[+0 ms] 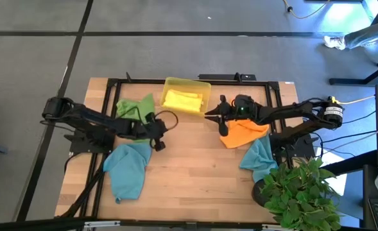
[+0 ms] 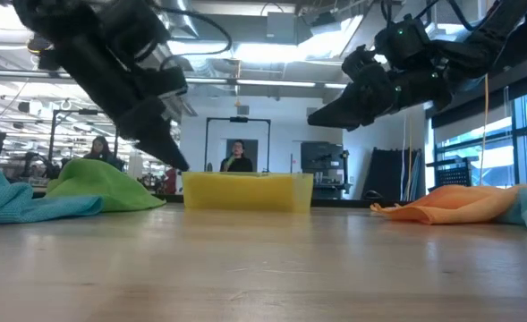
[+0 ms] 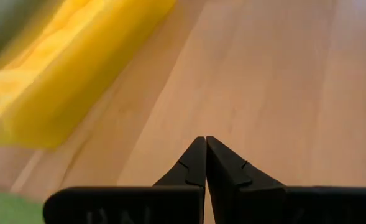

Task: Fold microfiber towels
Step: Fold the green towel

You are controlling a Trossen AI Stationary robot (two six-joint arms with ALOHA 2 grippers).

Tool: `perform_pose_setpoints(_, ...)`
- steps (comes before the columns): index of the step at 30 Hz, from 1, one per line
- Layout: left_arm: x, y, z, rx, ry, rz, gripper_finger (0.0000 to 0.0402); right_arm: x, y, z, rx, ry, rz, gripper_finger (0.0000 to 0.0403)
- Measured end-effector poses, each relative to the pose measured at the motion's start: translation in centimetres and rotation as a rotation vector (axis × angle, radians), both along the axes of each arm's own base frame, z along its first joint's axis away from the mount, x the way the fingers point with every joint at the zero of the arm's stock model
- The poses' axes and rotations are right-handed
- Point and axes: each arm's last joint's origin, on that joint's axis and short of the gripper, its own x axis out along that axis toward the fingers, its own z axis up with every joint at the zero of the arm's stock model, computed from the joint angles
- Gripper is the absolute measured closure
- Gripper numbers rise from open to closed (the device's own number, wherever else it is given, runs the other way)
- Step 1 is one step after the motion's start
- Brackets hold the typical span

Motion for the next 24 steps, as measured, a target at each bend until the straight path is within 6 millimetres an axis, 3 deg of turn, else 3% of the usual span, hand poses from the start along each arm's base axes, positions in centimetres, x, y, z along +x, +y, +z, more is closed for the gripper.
perform_pose_setpoints(9, 0.2, -2.2, 0.9, -0.042, 0.0, -0.008, 0.0373, 0.3, 0.9, 0.0, -0.019, 0.007, -0.031, 0.0323)
perform_pose_setpoints(14, 0.2, -1.6, 0.8, -0.011, 0.031, -0.004, 0.0317, 0.3, 1.0, 0.0, -0.021, 0.007, -0.025, 0.0323)
perform_pose_setpoints(18, -0.8, -0.7, 0.0, -0.062, 0.156, 0.036, 0.0272, 0.3, 1.0, 0.0, -0.022, 0.007, -0.025, 0.0323)
perform_pose_setpoints(24, -2.8, 0.6, -1.0, -0.162, 0.346, 0.183, 0.024, 0.3, 0.8, 0.0, -0.039, 0.004, -0.069, 0.0323)
